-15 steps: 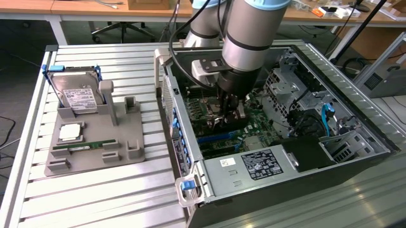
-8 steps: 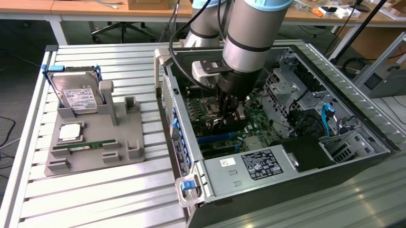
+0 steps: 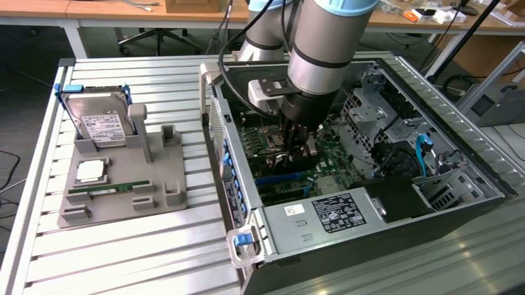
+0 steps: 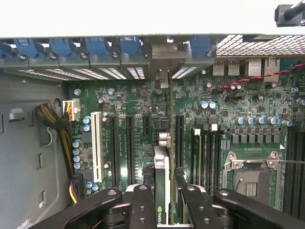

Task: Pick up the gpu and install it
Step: 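Insert the gpu into the slot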

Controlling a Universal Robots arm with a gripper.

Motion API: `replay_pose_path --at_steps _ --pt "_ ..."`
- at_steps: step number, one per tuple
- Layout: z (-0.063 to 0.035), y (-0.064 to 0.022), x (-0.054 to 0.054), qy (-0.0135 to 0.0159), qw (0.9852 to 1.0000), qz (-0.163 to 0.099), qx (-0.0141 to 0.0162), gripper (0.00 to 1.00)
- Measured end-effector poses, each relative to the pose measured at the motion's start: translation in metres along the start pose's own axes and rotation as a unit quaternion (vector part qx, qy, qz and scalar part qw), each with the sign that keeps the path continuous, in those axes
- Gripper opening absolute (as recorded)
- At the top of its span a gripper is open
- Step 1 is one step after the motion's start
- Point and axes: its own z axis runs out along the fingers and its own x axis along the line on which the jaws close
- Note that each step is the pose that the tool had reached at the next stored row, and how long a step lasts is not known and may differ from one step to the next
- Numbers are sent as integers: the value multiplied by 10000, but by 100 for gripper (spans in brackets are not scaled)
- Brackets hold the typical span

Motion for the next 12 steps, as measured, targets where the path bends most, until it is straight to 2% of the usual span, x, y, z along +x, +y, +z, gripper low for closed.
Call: replay_pose_path --at_steps 12 --pt "19 1 4 0 10000 0 0 27"
